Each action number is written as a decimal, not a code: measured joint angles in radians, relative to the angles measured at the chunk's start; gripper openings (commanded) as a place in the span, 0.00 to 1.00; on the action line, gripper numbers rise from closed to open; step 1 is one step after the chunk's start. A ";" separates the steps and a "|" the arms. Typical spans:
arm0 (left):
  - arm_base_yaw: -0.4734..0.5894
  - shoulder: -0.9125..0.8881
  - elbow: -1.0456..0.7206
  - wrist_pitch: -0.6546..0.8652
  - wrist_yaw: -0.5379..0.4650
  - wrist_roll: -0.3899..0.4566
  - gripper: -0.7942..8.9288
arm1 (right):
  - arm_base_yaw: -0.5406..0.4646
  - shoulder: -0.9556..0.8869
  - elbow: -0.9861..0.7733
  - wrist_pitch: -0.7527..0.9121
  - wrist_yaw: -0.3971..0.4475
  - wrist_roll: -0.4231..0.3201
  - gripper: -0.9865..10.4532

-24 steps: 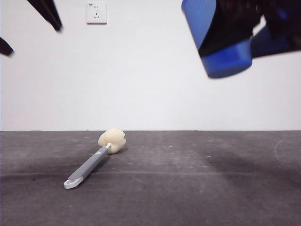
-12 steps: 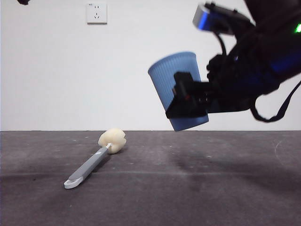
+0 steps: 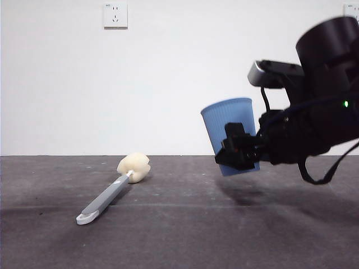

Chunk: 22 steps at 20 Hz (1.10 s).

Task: Pick up the cup brush,pick up the cup,insert the brush into the cup,clean the cup,put the cup brush back,put the cup back to the fixed position on the table

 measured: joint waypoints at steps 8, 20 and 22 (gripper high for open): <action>0.000 0.000 0.000 0.003 -0.027 0.000 0.53 | -0.061 0.124 0.027 0.063 -0.093 0.052 0.07; 0.000 0.000 0.000 -0.005 -0.028 0.002 0.53 | -0.078 0.094 0.056 -0.123 -0.154 0.025 0.43; 0.000 0.000 0.000 -0.005 -0.028 0.002 0.53 | -0.078 0.094 0.056 -0.123 -0.154 0.025 0.45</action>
